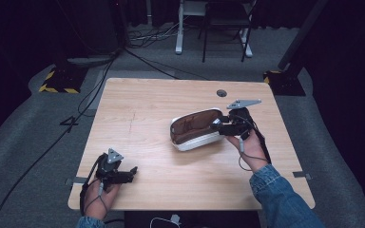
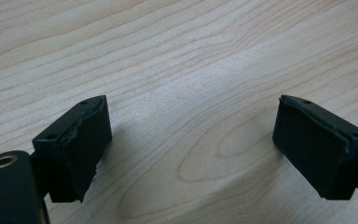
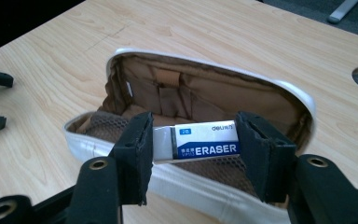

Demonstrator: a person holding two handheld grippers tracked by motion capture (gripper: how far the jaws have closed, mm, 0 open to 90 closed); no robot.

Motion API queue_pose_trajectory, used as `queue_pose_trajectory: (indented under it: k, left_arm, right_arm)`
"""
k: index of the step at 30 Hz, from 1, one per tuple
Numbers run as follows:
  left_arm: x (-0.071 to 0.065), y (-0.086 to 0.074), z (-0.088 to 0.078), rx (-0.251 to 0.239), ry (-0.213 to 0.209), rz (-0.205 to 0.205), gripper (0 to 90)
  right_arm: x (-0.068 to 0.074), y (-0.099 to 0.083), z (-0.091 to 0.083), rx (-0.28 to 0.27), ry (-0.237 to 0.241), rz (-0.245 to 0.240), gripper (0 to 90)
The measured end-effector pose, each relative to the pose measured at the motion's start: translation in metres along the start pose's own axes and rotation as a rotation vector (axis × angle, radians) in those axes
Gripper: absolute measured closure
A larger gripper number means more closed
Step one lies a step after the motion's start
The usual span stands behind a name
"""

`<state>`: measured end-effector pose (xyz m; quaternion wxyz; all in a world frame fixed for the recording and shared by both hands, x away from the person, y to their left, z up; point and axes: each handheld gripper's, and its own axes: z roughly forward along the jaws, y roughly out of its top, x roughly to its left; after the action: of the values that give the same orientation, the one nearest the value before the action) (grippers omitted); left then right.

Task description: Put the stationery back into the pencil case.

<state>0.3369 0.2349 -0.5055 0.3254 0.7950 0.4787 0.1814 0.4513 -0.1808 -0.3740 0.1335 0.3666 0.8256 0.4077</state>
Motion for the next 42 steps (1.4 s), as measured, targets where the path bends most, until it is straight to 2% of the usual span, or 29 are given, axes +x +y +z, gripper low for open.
queue_pose_trajectory:
  k: [8,20,29,37,42]
  left_arm:
    - [0.0,0.0,0.0,0.0,0.0,0.0,11.8]
    - [0.0,0.0,0.0,0.0,0.0,-0.001,11.8]
    - [0.0,0.0,0.0,0.0,0.0,-0.001,11.8]
    - [0.0,0.0,0.0,0.0,0.0,-0.001,11.8]
    - [0.0,0.0,0.0,0.001,0.001,0.003,11.8]
  right_arm:
    - [0.002,0.009,0.024,0.042,-0.004,0.02,47.6]
    - [0.005,0.013,0.063,0.111,-0.021,0.048,47.6]
    - [0.008,0.013,0.08,0.153,-0.022,0.066,47.6]
    - [0.008,0.012,0.086,0.178,-0.006,0.09,47.2]
    - [0.012,0.013,0.086,0.183,-0.032,0.048,41.2]
